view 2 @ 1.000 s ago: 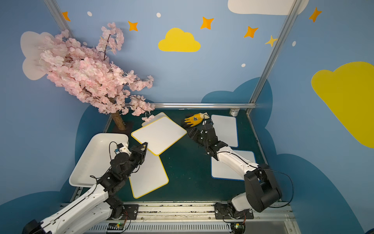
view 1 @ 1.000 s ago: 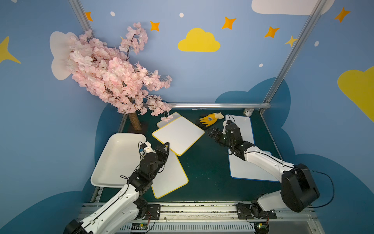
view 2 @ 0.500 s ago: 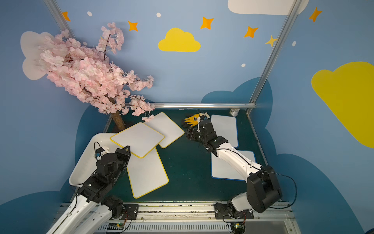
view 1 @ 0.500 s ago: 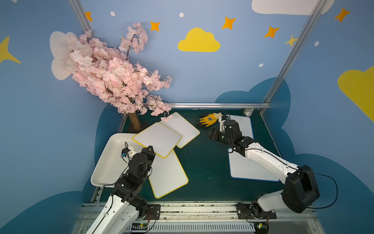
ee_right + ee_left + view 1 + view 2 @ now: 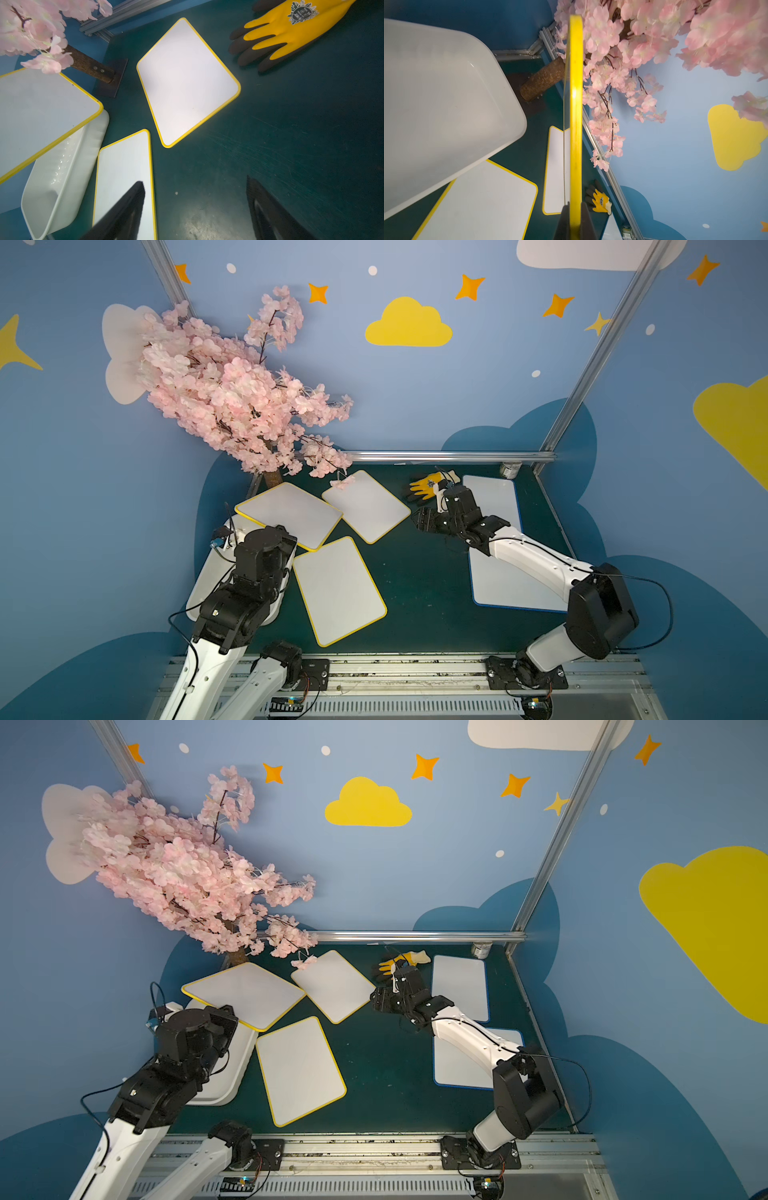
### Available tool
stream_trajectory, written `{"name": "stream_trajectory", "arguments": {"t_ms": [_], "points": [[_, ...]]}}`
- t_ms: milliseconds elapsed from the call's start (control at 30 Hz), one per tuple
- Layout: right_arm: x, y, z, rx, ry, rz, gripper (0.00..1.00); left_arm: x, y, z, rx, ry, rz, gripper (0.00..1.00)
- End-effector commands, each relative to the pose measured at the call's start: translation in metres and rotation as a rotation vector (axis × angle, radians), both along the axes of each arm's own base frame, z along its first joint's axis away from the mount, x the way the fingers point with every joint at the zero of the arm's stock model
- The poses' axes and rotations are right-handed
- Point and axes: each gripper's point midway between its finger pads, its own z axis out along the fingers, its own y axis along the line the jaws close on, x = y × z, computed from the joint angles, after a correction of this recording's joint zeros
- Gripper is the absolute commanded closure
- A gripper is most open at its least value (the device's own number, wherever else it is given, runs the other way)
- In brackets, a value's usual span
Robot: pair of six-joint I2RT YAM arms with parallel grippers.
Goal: Put the whiteboard into the storage box
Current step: Place the whiteboard in the storage box.
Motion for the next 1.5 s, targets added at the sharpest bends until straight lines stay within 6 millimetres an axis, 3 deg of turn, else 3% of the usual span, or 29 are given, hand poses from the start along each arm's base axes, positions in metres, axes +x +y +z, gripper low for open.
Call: {"name": "stream_trajectory", "arguments": {"t_ms": [0, 200, 400, 633, 733, 1133, 1467], "points": [[0.001, 0.009, 0.007, -0.015, -0.022, 0.029, 0.22, -0.014, 0.025, 0.034, 0.073, -0.055, 0.089, 0.97], [0.000, 0.019, 0.003, -0.022, -0.013, 0.059, 0.23, -0.026, 0.048, 0.041, 0.115, -0.023, 0.173, 0.97], [0.002, 0.023, 0.005, -0.023, -0.019, 0.072, 0.23, -0.021, 0.063, 0.033, 0.074, 0.031, 0.203, 0.97], [0.007, 0.029, 0.005, -0.020, -0.023, 0.085, 0.23, -0.005, 0.086, 0.000, -0.145, 0.072, 0.223, 0.97], [0.010, 0.030, 0.002, -0.019, -0.019, 0.087, 0.23, -0.006, 0.094, -0.013, -0.160, 0.094, 0.253, 0.97], [0.010, 0.029, -0.009, -0.011, 0.007, 0.101, 0.23, -0.006, 0.098, -0.043, -0.173, 0.086, 0.252, 0.97], [0.007, 0.034, -0.006, 0.020, 0.008, 0.125, 0.23, -0.006, 0.096, -0.067, -0.210, 0.099, 0.236, 0.97]]}}
